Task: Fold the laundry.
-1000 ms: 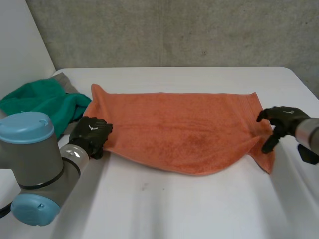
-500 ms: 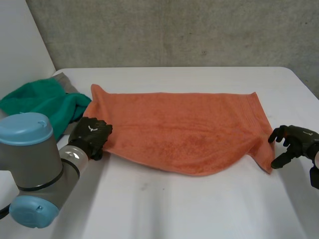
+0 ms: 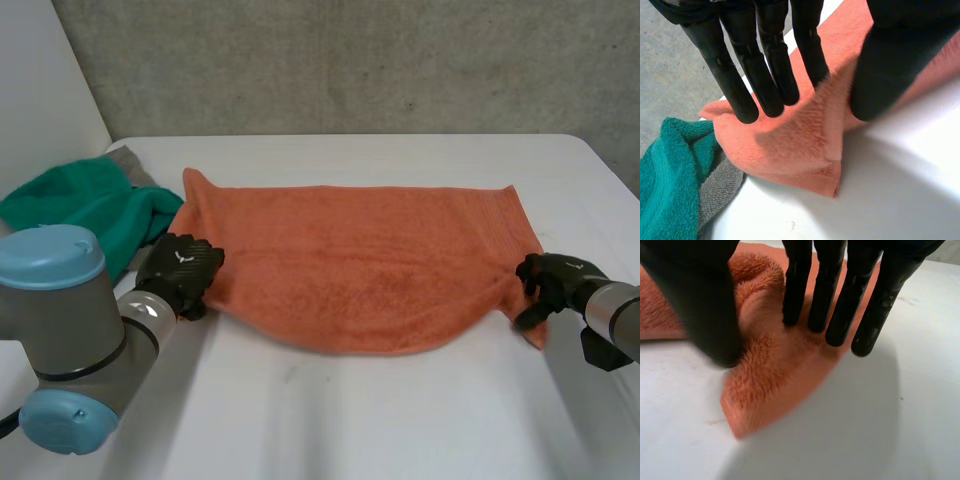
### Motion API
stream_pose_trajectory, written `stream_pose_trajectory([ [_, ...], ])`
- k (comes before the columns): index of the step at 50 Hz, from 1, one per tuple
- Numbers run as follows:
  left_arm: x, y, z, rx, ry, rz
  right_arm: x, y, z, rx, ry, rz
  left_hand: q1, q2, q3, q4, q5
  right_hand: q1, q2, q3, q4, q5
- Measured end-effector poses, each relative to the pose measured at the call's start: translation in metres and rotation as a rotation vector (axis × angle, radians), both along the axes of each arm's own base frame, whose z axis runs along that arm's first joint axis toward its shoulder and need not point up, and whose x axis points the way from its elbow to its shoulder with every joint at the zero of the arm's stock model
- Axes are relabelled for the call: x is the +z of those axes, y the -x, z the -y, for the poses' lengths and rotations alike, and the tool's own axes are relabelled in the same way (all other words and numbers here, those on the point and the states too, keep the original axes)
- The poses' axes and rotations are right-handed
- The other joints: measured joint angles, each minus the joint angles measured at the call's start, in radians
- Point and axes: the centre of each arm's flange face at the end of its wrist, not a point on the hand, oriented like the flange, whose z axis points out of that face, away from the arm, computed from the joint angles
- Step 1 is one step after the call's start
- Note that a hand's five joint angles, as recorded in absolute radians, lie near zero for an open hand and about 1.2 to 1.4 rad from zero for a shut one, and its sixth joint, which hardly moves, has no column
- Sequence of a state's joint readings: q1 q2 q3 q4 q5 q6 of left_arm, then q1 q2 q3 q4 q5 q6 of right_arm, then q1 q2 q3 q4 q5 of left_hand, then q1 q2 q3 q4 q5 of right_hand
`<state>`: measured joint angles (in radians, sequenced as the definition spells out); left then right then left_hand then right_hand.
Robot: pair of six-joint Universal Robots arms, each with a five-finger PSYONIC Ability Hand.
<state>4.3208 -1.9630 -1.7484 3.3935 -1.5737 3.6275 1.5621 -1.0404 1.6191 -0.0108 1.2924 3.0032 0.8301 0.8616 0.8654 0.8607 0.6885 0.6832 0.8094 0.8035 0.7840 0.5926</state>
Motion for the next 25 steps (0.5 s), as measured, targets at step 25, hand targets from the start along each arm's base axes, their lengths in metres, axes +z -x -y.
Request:
stream_pose_trajectory([
  [25,0.004,-0.041,0.015,0.109,-0.09,-0.052,0.028,0.003,0.005,0.121,0.182,-0.323,-0.466,-0.516,-0.515,-0.519,-0.527,0.296,0.363,0.378,0.404,0.398],
])
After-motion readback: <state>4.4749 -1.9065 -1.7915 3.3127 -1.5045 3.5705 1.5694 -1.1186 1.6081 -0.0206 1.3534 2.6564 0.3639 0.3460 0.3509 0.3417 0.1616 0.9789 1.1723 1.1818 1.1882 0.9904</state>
